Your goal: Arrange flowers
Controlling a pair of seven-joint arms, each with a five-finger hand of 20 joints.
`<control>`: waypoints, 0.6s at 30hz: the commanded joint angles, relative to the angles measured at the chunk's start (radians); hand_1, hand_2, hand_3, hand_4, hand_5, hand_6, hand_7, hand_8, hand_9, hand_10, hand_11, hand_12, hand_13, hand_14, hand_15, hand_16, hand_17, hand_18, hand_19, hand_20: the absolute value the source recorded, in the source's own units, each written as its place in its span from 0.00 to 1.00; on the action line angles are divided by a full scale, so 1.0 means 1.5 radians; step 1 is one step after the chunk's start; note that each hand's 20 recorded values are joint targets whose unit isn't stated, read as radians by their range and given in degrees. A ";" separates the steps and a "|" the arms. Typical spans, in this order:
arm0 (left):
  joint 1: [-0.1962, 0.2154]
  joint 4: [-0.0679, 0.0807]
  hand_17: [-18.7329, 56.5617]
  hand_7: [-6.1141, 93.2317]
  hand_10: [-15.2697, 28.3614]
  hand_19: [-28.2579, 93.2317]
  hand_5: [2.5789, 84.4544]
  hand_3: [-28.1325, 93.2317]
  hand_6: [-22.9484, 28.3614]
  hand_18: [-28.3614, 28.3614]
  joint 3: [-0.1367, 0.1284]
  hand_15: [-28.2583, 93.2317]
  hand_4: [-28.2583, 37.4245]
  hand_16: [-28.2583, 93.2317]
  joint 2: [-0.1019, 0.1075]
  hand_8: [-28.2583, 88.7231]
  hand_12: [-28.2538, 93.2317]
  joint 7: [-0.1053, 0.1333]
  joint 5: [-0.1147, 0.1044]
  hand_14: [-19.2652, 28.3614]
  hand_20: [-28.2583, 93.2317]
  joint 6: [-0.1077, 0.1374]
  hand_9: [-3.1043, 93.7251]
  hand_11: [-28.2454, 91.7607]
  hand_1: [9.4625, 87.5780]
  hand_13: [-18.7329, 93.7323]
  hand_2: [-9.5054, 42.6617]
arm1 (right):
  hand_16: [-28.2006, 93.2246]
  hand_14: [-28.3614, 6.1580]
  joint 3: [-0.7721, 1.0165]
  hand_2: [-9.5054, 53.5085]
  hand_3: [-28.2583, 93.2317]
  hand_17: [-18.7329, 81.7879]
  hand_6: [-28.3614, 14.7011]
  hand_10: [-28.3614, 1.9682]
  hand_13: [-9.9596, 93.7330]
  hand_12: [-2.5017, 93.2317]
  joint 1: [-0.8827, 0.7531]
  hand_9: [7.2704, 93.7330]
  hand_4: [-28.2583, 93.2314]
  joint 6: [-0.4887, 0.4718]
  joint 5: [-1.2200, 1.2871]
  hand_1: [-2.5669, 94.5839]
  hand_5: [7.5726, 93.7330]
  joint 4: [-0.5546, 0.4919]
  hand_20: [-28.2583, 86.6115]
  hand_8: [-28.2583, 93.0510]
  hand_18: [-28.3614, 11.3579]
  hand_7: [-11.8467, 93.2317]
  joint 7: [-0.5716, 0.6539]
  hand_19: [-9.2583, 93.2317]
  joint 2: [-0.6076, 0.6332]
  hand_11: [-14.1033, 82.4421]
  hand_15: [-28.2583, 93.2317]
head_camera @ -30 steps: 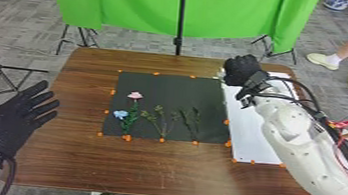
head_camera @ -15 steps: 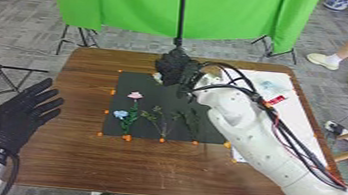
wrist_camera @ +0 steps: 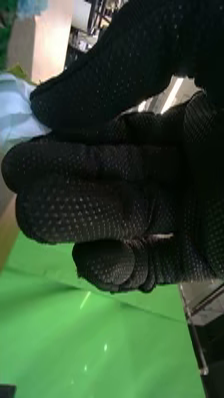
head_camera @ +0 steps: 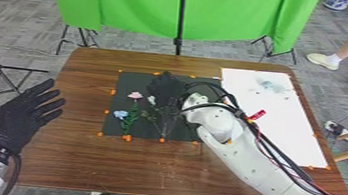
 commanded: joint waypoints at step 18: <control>0.001 0.008 0.10 0.28 0.59 0.57 0.29 0.81 0.49 0.83 0.005 0.52 0.00 0.22 -0.006 0.14 0.36 -0.009 0.003 0.68 0.29 -0.004 0.26 0.43 0.19 0.31 0.17 | 0.51 0.85 -0.011 0.01 0.90 0.56 0.76 0.89 0.89 0.44 0.005 0.94 0.00 0.039 -0.046 0.53 0.71 0.013 0.55 0.14 0.33 0.55 0.034 0.92 -0.022 0.26 0.62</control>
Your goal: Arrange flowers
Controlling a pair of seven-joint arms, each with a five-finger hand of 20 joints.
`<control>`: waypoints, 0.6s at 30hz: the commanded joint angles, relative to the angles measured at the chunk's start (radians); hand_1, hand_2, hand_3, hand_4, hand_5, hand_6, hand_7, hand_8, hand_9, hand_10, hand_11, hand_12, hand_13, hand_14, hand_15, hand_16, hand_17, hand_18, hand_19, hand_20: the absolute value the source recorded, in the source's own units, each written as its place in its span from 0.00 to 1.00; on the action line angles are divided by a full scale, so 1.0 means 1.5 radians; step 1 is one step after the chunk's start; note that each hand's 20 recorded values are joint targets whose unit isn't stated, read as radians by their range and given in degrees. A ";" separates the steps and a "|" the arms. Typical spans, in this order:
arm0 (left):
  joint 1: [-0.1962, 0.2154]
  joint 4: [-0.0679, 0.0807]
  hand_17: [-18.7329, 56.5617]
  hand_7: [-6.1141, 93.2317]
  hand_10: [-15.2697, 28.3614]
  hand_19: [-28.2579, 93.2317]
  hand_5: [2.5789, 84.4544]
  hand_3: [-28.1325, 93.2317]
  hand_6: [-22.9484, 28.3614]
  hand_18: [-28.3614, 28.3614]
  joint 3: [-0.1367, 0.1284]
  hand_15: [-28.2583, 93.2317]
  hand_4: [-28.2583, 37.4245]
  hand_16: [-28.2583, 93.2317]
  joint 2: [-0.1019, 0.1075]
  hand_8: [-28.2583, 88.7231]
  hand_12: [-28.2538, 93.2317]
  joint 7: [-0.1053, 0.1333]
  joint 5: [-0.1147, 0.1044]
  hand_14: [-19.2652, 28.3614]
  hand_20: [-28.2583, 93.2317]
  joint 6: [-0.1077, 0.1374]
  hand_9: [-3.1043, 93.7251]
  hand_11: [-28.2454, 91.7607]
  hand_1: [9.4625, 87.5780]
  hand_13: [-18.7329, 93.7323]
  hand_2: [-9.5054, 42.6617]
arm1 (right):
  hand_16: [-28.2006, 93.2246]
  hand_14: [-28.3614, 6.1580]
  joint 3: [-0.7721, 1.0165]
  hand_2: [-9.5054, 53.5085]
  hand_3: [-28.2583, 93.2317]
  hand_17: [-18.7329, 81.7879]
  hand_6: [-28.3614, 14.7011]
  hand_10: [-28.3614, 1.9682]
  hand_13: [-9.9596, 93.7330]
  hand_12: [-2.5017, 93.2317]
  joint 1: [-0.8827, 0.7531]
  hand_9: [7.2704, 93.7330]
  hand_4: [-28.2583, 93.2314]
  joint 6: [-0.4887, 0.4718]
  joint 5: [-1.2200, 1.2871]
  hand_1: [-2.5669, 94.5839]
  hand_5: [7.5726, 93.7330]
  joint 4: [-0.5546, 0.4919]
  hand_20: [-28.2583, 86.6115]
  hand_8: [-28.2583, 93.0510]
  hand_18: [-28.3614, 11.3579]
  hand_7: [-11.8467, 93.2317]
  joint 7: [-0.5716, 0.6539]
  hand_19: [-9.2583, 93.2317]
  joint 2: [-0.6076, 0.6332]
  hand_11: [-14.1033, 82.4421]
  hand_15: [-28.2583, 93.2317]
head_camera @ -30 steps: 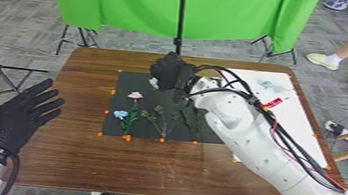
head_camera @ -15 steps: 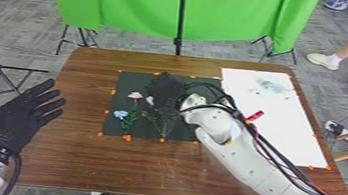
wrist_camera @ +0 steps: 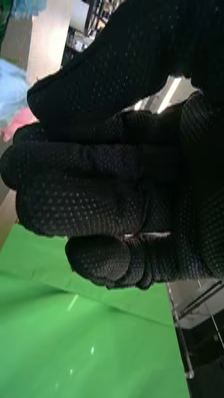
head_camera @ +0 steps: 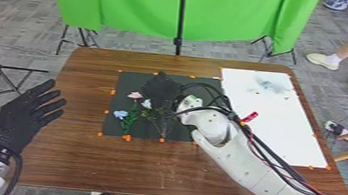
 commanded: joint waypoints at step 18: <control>0.020 -0.001 0.10 0.28 0.59 0.57 0.29 0.81 0.49 0.83 -0.004 0.51 0.00 0.22 -0.013 0.14 0.36 0.005 0.002 0.68 0.29 -0.001 0.25 0.43 0.19 0.31 0.16 | 0.37 0.68 0.142 0.01 0.96 0.36 0.66 0.64 0.54 0.25 0.059 0.47 0.00 -0.167 0.094 0.27 0.39 -0.035 0.52 0.05 0.31 0.47 0.199 0.71 0.127 0.52 0.66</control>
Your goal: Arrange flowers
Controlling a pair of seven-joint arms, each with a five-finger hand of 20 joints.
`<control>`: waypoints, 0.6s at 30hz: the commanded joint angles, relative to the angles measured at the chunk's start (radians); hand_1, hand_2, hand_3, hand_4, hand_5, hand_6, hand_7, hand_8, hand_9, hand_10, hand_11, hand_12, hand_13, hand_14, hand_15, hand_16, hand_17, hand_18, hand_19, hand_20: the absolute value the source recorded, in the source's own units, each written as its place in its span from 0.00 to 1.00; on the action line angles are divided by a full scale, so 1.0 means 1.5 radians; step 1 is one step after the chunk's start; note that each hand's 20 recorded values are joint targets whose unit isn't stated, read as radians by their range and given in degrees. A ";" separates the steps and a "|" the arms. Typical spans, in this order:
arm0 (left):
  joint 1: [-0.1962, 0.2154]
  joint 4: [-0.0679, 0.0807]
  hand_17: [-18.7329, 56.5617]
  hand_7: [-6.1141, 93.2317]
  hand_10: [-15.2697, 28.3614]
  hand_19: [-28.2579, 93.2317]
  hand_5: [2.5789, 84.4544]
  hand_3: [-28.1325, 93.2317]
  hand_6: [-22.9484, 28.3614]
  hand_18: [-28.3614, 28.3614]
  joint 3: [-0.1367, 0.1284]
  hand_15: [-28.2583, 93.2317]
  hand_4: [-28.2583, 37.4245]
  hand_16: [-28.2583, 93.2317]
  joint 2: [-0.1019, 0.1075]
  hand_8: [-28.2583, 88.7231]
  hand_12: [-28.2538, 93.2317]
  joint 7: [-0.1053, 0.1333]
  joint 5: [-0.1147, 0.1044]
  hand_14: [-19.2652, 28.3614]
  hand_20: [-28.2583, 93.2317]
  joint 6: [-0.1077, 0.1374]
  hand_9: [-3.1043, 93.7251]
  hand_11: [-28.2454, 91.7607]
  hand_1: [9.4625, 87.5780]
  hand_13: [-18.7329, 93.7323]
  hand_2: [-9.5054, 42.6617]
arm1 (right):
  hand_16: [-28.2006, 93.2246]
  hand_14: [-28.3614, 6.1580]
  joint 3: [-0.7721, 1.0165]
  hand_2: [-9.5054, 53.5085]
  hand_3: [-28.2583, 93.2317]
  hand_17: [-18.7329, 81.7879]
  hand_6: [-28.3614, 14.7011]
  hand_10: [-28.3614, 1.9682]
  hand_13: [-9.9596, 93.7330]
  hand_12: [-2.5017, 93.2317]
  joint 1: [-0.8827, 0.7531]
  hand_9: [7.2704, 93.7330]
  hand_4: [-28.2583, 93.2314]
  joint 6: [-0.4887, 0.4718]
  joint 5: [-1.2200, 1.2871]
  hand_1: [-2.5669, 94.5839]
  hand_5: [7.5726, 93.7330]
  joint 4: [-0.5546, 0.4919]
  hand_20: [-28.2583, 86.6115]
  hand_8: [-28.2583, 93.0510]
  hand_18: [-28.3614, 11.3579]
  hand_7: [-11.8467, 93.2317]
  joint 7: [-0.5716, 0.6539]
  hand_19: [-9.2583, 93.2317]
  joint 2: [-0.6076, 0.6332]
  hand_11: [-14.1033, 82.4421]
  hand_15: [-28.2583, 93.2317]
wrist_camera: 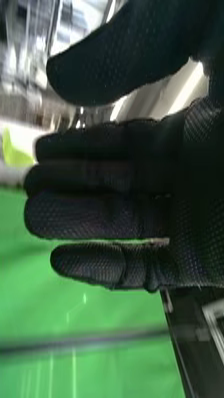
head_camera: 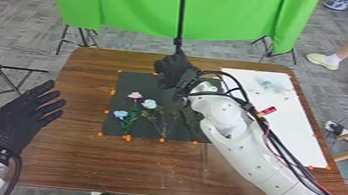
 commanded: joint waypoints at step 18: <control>0.026 0.001 0.10 0.27 0.59 0.57 0.30 0.81 0.49 0.83 -0.009 0.52 0.00 0.22 -0.002 0.14 0.36 0.009 -0.005 0.68 0.29 0.001 0.26 0.43 0.19 0.31 0.17 | 0.34 0.62 0.238 0.00 0.96 0.33 0.52 0.57 0.48 0.23 -0.158 0.35 0.00 -0.082 0.073 0.25 0.28 -0.039 0.42 0.08 0.27 0.44 0.156 0.60 0.276 0.51 0.58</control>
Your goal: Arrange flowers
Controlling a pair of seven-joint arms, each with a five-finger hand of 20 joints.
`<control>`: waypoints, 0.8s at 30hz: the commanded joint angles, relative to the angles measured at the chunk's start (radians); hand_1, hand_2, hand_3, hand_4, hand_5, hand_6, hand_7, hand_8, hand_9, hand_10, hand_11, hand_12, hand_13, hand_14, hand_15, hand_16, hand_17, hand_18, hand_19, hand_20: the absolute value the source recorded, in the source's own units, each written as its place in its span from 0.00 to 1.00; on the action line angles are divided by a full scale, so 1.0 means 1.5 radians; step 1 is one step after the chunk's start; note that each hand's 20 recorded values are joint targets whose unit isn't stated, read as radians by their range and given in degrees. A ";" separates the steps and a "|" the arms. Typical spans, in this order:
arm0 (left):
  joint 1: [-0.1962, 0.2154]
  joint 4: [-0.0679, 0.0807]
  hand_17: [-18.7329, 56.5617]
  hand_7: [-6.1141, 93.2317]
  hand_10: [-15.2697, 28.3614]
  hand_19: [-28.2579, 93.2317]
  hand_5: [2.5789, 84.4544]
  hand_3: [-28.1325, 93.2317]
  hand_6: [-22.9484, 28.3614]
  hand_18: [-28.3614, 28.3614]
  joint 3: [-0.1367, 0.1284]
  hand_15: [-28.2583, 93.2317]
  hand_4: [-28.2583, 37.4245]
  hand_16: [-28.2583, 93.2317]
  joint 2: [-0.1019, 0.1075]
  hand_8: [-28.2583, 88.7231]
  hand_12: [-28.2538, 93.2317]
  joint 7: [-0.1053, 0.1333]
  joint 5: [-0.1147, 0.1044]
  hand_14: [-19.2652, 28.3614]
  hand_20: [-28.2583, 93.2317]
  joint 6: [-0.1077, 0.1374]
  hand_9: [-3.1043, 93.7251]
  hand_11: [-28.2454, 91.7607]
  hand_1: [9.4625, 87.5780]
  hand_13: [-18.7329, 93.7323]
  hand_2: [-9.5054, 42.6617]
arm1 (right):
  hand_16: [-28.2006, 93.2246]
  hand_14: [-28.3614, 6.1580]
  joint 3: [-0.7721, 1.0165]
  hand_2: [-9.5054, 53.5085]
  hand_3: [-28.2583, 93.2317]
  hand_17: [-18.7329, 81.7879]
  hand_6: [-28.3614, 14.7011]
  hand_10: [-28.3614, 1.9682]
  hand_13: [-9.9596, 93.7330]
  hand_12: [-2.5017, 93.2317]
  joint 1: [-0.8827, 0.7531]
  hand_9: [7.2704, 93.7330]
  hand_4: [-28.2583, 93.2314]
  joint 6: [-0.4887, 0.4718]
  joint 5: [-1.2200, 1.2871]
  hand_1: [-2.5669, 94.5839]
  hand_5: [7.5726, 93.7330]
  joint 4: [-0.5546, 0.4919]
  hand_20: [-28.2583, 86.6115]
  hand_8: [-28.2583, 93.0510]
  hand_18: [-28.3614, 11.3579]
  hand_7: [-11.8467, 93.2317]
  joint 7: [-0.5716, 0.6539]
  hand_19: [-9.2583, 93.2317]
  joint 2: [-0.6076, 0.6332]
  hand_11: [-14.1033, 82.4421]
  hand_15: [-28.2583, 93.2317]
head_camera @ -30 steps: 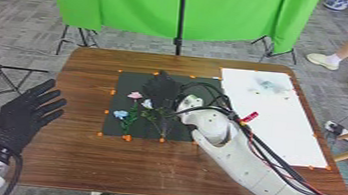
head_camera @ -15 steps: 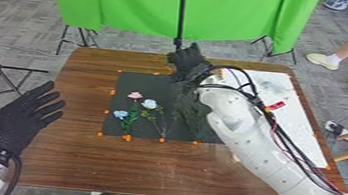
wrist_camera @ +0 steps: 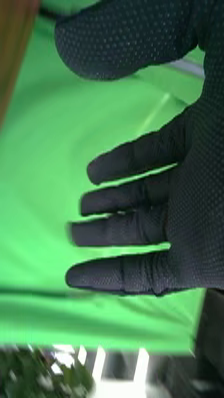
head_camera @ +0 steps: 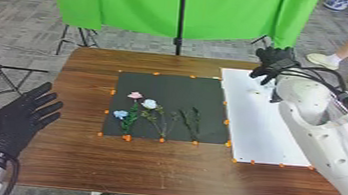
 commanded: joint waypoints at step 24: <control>0.004 0.002 0.10 0.27 0.59 0.57 0.30 0.81 0.49 0.84 -0.001 0.52 0.00 0.22 0.000 0.14 0.36 -0.006 -0.002 0.68 0.29 -0.003 0.26 0.43 0.19 0.31 0.16 | 0.39 0.76 -0.040 0.00 0.93 0.42 0.71 0.72 0.70 0.27 -0.064 0.61 0.00 0.139 -0.061 0.35 0.50 0.067 0.50 0.02 0.36 0.55 -0.014 0.76 0.014 0.61 0.67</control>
